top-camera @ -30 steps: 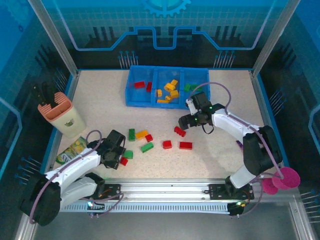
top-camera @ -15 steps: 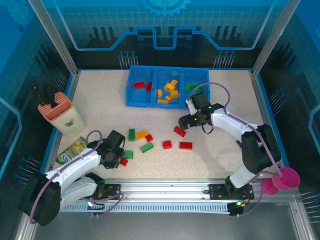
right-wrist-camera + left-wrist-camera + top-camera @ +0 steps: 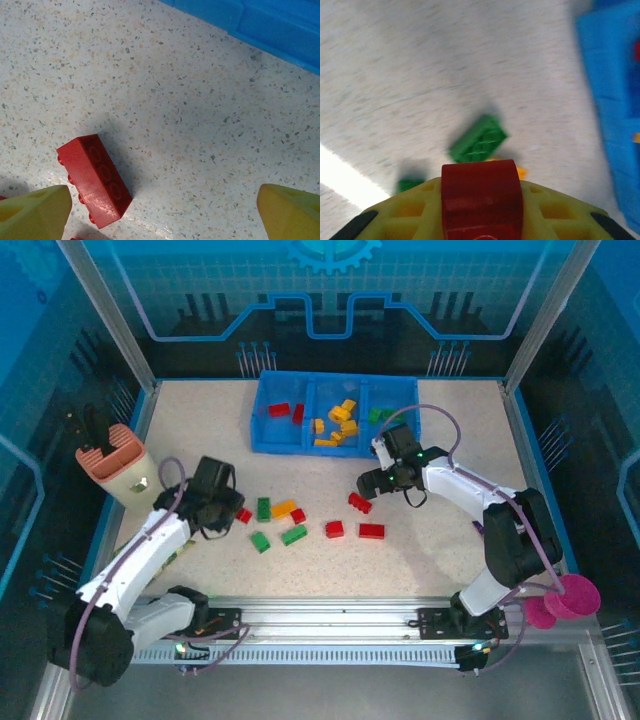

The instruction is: Sort the legos into containers by color

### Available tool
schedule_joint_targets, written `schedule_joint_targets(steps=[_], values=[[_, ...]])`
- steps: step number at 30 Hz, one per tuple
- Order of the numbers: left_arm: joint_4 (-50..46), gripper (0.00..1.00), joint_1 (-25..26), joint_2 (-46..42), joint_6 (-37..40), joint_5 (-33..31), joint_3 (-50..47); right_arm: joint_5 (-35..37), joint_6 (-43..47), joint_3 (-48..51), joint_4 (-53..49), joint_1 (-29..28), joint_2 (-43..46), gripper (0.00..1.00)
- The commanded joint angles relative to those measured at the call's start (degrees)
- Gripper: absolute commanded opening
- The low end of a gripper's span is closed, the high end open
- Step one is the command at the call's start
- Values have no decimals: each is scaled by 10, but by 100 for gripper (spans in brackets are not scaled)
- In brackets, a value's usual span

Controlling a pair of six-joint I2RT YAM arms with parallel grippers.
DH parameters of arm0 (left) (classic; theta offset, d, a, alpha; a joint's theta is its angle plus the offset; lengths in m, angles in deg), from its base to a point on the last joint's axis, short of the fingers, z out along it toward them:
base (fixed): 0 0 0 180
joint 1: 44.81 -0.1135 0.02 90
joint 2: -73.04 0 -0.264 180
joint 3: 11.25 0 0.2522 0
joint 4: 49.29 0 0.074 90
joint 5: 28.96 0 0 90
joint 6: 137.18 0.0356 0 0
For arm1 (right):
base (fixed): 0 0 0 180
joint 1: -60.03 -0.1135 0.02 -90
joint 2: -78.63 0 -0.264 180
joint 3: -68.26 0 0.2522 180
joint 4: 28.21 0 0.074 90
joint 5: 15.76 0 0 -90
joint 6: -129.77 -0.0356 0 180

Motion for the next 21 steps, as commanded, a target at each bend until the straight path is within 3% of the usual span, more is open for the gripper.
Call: schedule_joint_targets(steps=[1,6,16,21], values=[[37,28,-6,60,85,5,64,-4,6,-4,8,8,11,97],[121,27,-6,185,157,15,176,-2,6,-5,10,10,16,97],[189,27,-5,437,246,-8,382,-5,6,-5,11,12,23,97],[147,27,-5,569,287,-28,528,-5,7,-8,4,12,27,97]])
